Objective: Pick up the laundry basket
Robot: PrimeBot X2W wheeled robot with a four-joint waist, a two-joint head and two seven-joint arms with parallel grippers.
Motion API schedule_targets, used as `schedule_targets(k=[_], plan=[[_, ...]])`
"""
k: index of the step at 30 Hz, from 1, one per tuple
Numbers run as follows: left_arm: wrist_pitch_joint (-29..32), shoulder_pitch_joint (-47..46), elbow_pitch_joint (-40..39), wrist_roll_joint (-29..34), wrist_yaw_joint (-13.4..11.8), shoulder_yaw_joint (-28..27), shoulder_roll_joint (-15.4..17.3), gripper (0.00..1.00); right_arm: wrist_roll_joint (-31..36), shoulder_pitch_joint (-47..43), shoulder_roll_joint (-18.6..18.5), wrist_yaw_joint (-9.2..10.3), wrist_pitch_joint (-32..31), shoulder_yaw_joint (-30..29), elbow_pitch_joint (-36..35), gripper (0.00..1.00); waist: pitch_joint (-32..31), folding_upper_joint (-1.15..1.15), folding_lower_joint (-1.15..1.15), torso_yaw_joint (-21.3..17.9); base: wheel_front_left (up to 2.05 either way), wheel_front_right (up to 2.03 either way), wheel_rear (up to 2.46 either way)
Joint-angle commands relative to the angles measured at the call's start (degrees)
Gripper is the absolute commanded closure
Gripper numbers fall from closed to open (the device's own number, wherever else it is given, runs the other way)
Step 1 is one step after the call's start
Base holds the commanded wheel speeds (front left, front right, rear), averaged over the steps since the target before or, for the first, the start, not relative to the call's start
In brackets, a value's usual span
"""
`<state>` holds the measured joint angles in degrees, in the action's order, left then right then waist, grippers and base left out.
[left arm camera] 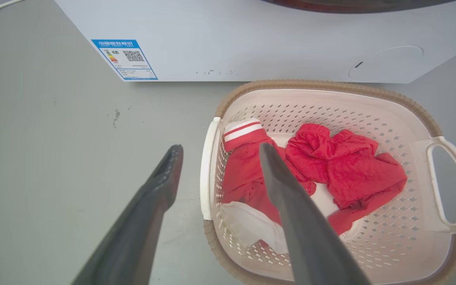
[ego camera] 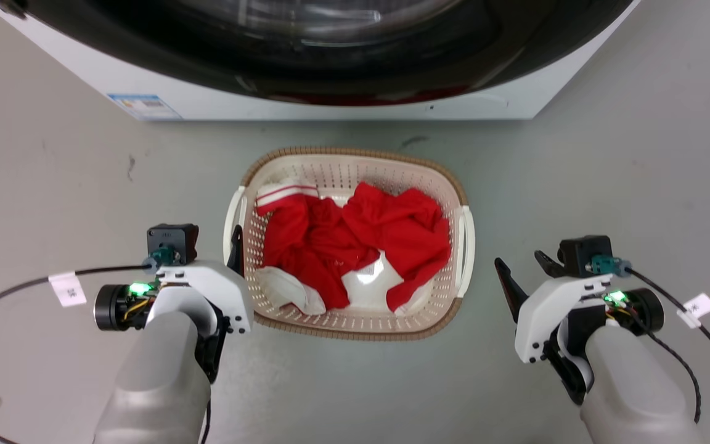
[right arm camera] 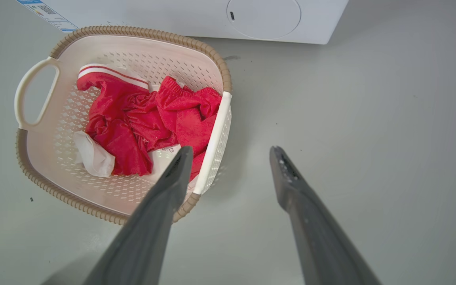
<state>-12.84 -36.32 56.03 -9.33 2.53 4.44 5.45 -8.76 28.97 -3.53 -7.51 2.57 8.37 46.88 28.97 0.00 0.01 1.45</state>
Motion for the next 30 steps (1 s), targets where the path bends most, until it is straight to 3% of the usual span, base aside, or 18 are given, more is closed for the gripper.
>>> schedule_targets(k=[1, 15, 30], plan=[[0.09, -1.44, 0.79, -0.09, 0.11, 0.04, 0.24, 0.00, -0.63, 1.36, -0.36, 0.04, 0.12, 0.34, 0.91, 0.00, 1.99, 0.00, -0.01, 0.02, 0.00, 0.00, 0.00], [0.89, -12.20, 11.33, -1.01, 0.59, 0.75, 1.64, 0.00, -5.22, 13.37, -0.18, 0.04, 2.94, 6.42, 10.06, 0.00, 11.36, 0.00, -0.01, 0.52, 0.00, 0.00, 0.00], [2.30, -19.65, 15.87, -1.56, 0.13, 2.08, 1.99, 0.00, -9.10, 23.61, 0.07, 0.04, 1.82, 11.90, 19.56, 0.00, 18.54, 0.00, -0.01, 0.94, 0.00, 0.00, 0.00]])
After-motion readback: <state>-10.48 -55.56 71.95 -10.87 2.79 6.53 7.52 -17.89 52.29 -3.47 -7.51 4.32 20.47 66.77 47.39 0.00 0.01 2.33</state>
